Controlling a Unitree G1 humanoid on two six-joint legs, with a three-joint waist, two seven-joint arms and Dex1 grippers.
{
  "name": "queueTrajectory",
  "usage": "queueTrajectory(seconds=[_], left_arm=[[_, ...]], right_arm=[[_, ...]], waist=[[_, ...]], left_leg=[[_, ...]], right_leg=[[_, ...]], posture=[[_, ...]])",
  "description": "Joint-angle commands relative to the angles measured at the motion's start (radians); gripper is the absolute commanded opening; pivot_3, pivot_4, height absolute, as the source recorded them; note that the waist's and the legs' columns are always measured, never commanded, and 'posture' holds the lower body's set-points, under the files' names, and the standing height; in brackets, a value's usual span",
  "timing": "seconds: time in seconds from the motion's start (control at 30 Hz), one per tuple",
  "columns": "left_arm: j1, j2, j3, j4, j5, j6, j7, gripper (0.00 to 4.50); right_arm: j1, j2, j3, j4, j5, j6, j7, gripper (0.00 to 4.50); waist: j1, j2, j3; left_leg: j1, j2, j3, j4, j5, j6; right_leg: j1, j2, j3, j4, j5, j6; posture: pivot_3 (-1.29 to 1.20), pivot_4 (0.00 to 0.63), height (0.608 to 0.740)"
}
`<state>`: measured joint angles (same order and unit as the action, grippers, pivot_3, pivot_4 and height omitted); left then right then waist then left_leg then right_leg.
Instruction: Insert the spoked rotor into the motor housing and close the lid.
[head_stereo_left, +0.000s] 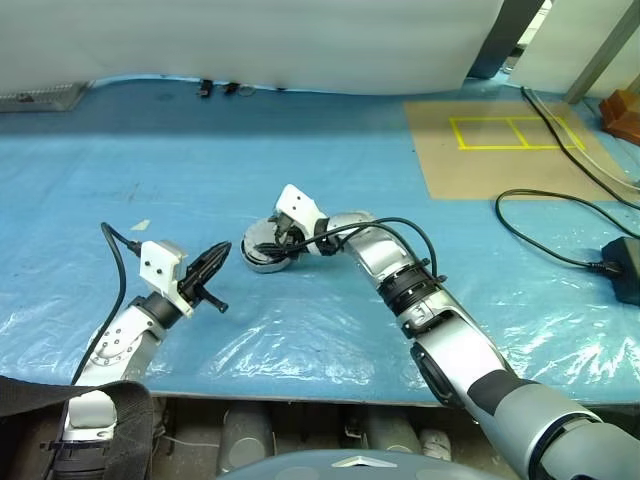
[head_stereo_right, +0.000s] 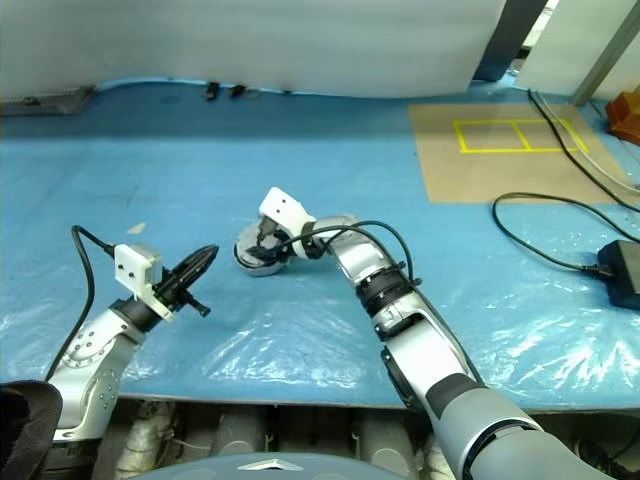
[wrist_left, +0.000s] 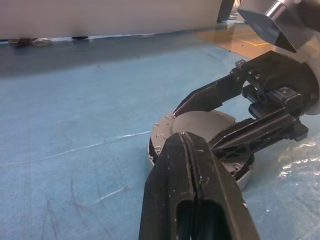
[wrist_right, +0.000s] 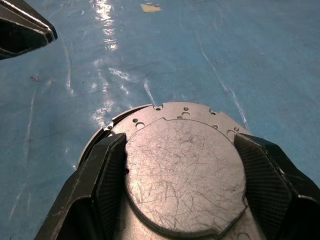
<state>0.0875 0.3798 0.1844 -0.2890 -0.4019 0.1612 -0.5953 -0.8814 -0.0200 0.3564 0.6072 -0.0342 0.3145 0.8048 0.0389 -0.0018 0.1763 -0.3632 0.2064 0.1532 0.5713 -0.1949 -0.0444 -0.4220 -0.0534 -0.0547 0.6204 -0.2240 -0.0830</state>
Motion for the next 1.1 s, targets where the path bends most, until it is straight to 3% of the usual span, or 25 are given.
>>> queueTrajectory(seconds=[0.03,0.33,0.67,0.97,1.1], left_arm=[[0.0,0.006,0.024,-0.022,-0.014,-0.011,0.008,0.0],[-0.006,0.001,0.016,-0.003,-0.016,-0.013,0.008,0.0],[-0.03,-0.008,-0.001,0.047,-0.004,-0.025,0.001,0.0],[-0.037,-0.008,-0.01,0.032,-0.001,-0.011,0.009,0.0],[-0.038,-0.005,-0.01,0.04,0.0,-0.017,0.007,0.0]], right_arm=[[0.014,0.023,0.01,-0.049,-0.006,0.039,-0.015,3.05],[0.043,0.054,-0.025,-0.073,0.035,0.202,-0.028,3.05],[0.09,0.073,0.045,-0.154,-0.026,0.257,-0.099,3.05],[0.13,0.083,0.083,-0.184,-0.047,0.251,-0.115,3.05],[0.109,0.018,0.164,-0.176,-0.125,0.076,-0.082,3.05]], waist=[[-0.001,0.0,0.0],[-0.001,0.0,0.0],[-0.002,0.0,0.0],[-0.002,0.0,0.0],[-0.001,0.0,0.0]], left_leg=[[0.0,0.0,0.0,0.0,0.0,0.0],[0.004,0.0,0.0,0.0,0.0,0.0],[0.006,0.0,0.0,-0.001,0.0,0.0],[0.015,-0.001,-0.001,-0.005,0.0,-0.001],[0.015,-0.001,-0.001,-0.005,0.0,-0.001]], right_leg=[[0.0,0.0,0.0,0.0,0.0,0.0],[0.002,0.0,0.001,0.002,0.0,0.0],[0.002,0.0,0.002,0.002,0.0,0.0],[0.011,0.0,0.005,-0.001,0.0,0.001],[0.011,0.0,0.004,-0.002,0.0,0.001]], posture=[[0.0,0.15,0.74],[0.0,0.15,0.74],[0.0,0.15,0.74],[0.0,0.15,0.74],[0.0,0.15,0.74]])
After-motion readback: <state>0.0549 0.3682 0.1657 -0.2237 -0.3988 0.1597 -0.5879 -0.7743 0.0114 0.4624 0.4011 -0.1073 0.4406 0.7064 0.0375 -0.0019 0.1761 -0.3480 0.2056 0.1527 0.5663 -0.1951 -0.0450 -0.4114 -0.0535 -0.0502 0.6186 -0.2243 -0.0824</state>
